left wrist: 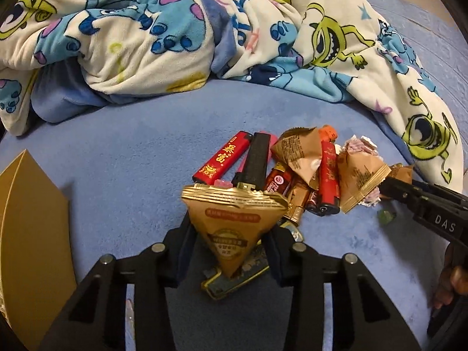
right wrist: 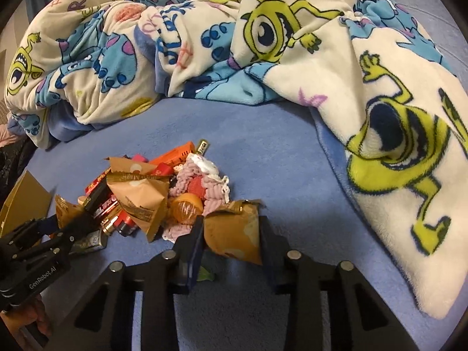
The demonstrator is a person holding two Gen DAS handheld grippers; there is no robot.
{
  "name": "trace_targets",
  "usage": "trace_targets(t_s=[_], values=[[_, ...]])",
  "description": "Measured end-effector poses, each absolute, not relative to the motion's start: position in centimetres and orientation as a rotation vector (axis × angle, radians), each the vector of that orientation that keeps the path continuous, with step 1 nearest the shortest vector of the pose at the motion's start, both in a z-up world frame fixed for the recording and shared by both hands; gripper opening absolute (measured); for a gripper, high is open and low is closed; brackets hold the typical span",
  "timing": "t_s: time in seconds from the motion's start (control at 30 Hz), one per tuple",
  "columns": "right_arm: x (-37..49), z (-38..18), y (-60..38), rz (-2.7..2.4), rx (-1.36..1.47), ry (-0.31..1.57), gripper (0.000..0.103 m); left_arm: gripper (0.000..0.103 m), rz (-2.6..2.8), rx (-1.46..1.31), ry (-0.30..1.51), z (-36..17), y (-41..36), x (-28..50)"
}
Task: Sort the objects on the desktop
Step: 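Grasp the tan triangular snack packet with the left tool, then grasp a second tan triangular packet with the right tool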
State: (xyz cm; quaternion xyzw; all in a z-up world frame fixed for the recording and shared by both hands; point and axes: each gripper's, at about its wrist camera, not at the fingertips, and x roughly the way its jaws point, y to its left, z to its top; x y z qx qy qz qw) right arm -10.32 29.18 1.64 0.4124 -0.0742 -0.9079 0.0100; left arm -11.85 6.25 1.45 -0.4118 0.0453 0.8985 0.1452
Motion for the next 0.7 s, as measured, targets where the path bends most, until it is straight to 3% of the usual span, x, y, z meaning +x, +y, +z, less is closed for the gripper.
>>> trace_targets(t_s=[0.7], values=[[-8.6, 6.2, 29.3, -2.855, 1.183, -0.246, 0.033, 0.040, 2.662, -1.023, 0.070, 7.8, 4.0, -9.7]])
